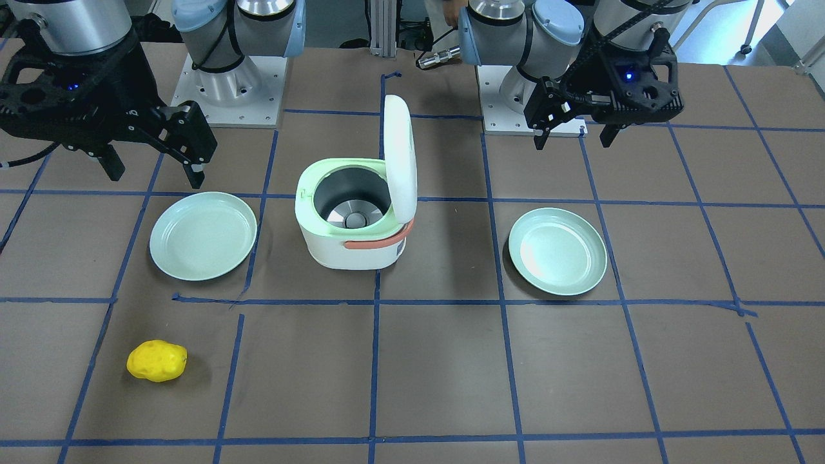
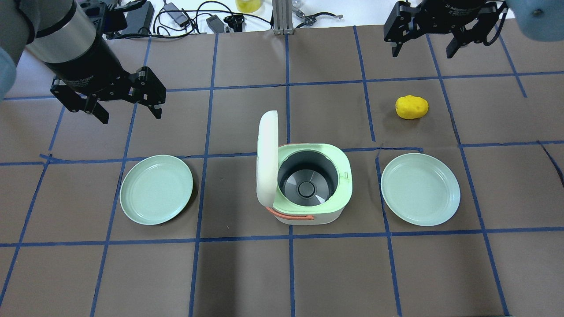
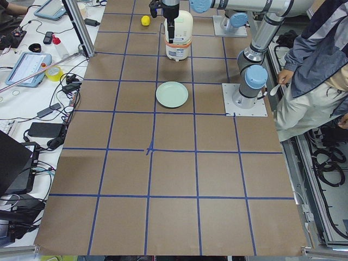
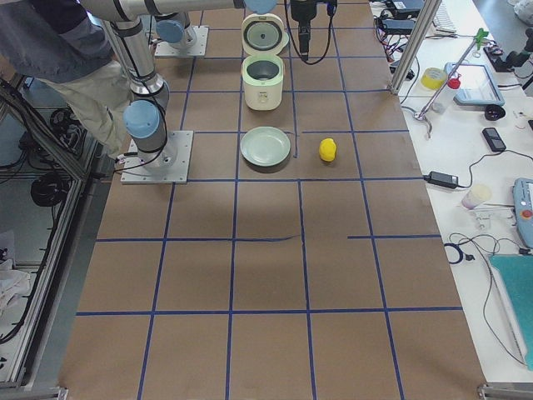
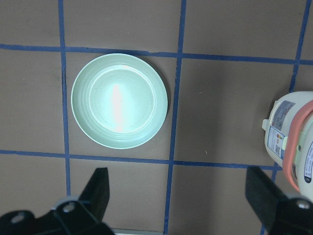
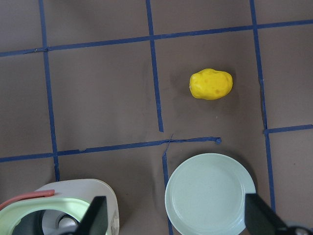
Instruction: Press rice cooker button
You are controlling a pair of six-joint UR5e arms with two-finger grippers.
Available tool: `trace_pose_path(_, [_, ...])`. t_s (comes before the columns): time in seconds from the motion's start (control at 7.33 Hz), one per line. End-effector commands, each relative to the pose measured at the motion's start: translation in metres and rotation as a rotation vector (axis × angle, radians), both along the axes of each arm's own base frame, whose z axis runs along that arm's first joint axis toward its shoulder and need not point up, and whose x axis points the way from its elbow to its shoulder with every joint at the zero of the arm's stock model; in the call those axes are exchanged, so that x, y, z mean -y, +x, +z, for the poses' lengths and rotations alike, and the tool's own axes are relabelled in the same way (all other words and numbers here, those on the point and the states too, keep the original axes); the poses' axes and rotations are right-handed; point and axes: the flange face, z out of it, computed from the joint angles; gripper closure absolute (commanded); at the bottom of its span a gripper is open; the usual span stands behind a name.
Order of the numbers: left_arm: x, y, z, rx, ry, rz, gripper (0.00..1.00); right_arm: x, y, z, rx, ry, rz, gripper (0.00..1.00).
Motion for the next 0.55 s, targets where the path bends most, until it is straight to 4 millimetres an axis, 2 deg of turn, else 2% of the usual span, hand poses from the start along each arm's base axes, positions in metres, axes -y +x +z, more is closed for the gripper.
trace_pose_path(0.0, [0.0, 0.0, 0.0, 0.0, 0.0, 0.002, 0.0, -0.0024, -0.0003, -0.0034, -0.002, 0.027, 0.038, 0.0])
trace_pose_path(0.41, [0.0, 0.0, 0.0, 0.0, 0.0, 0.0, 0.0, -0.0038, 0.0022, -0.0051, -0.012, 0.037, 0.126, 0.0])
